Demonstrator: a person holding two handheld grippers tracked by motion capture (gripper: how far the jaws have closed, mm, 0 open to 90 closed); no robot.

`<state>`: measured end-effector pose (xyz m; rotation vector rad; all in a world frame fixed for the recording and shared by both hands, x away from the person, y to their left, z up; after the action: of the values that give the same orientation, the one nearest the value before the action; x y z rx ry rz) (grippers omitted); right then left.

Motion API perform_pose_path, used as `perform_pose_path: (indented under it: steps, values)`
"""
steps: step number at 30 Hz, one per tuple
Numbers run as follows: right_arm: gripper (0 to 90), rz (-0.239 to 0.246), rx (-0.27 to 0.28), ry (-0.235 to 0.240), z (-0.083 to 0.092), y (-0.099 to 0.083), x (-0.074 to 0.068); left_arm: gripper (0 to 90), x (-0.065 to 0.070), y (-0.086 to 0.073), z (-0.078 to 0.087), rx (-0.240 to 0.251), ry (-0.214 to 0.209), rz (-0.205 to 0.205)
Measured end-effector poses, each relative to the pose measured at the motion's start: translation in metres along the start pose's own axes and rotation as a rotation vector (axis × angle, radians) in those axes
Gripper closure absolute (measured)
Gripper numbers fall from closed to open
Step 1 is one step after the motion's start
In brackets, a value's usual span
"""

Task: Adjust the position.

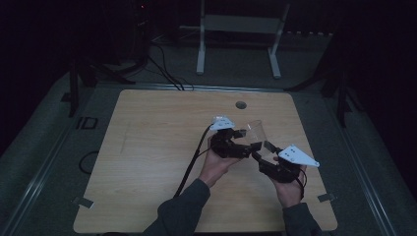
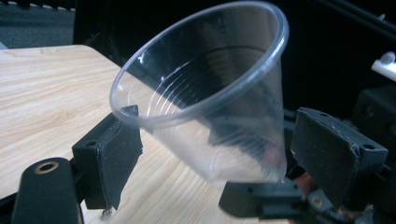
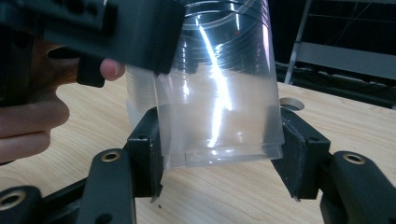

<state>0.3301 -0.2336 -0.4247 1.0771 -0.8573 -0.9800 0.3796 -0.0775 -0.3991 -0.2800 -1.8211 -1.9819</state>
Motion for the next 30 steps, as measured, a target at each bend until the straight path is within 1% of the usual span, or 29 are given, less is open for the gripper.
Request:
perform_pose_path:
  steps: [3, 8, 10, 13, 15, 16, 19, 21, 25, 29, 30]
  values:
    - [41.6, 0.001, 0.000, 0.002, 0.0004, 0.0000, -0.0007, 16.2, 0.0000, 0.0009, -0.0019, 0.016, -0.003, 0.012]
    - [41.6, 0.003, -0.004, 0.008, 0.0000, -0.0006, -0.0014, 16.3, -0.0024, 0.0009, -0.0048, 0.044, -0.021, 0.055]
    - [41.5, 0.006, -0.004, 0.008, -0.0006, -0.0011, -0.0019, 17.1, -0.0021, 0.0013, -0.0054, 0.058, -0.019, 0.061]
    - [41.5, 0.007, -0.009, 0.009, -0.0009, -0.0020, -0.0017, 22.2, -0.0010, 0.0024, -0.0048, 0.078, -0.016, 0.065]
    - [41.4, 0.008, -0.010, 0.010, -0.0006, -0.0019, -0.0013, 25.8, -0.0005, 0.0030, -0.0038, 0.088, -0.026, 0.067]
    - [41.4, 0.009, -0.010, 0.011, -0.0006, -0.0018, -0.0011, 27.1, -0.0001, 0.0031, -0.0037, 0.089, -0.028, 0.067]
    - [40.9, 0.013, -0.014, 0.015, -0.0010, -0.0010, -0.0009, 29.4, 0.0020, 0.0031, -0.0037, 0.085, -0.022, 0.046]
    - [39.5, 0.018, -0.023, 0.024, -0.0014, -0.0008, -0.0009, 30.1, 0.0030, 0.0030, -0.0036, 0.082, -0.018, 0.039]
    - [38.7, 0.037, -0.041, 0.038, -0.0017, 0.0008, -0.0012, 31.1, 0.0043, 0.0035, -0.0018, 0.080, -0.017, 0.025]
    - [36.7, 0.068, -0.060, 0.051, -0.0019, 0.0022, -0.0014, 31.7, 0.0048, 0.0055, 0.0015, 0.080, -0.003, 0.009]
    - [36.1, 0.071, -0.066, 0.054, -0.0017, 0.0024, -0.0011, 31.8, 0.0048, 0.0057, 0.0025, 0.074, 0.003, 0.000]
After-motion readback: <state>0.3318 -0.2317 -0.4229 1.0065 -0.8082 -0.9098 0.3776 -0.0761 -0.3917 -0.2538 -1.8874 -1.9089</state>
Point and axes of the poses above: each handheld gripper's, and its own axes: z roughly backward along the jaws, y roughly out of its top, x roughly to its right, the point moved 4 cm from there along -z, roughly forward along the jaws, and after that the axes turned 15 degrees about -y, right-handed, at the moved point
